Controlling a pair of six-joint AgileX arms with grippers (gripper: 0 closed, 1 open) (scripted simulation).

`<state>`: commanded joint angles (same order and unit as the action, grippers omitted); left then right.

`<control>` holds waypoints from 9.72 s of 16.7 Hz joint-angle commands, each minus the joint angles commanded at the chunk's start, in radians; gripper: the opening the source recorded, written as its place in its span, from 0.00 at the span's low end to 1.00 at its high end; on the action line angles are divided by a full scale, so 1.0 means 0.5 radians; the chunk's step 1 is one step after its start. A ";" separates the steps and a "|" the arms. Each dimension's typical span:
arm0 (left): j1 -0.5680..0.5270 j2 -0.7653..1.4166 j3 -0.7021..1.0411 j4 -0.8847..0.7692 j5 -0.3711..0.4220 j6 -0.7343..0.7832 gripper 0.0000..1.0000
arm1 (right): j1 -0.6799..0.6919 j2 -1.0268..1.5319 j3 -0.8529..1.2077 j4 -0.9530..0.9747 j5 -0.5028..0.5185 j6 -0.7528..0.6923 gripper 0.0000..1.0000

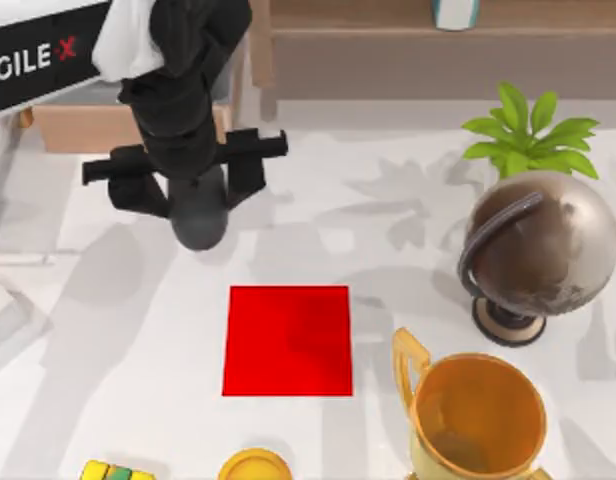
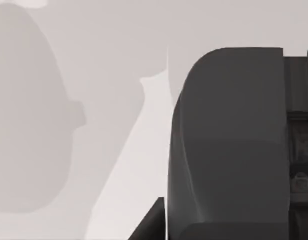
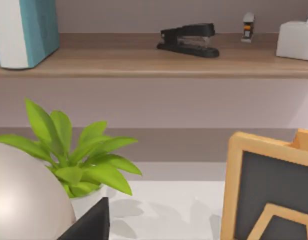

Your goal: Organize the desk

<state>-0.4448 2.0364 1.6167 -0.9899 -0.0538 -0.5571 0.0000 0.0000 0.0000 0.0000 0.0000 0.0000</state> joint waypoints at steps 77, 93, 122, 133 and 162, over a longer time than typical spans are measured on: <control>-0.552 -0.074 -0.532 0.624 0.068 -0.269 1.00 | 0.000 0.000 0.000 0.000 0.000 0.000 1.00; -0.237 -0.211 -1.305 2.589 0.826 0.559 1.00 | 0.000 0.000 0.000 0.000 0.000 0.000 1.00; 1.718 -0.241 -2.364 4.870 1.716 3.464 1.00 | 0.000 0.000 0.000 0.000 0.000 0.000 1.00; 2.328 -0.090 -2.358 5.061 1.631 4.296 1.00 | 0.000 0.000 0.000 0.000 0.000 0.000 1.00; 2.207 -0.028 -2.202 4.969 1.511 4.294 0.00 | 0.000 0.000 0.000 0.000 0.000 0.000 1.00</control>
<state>0.6589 2.0223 0.5157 1.4949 0.7017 1.5897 0.0000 0.0000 0.0000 0.0000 0.0000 0.0000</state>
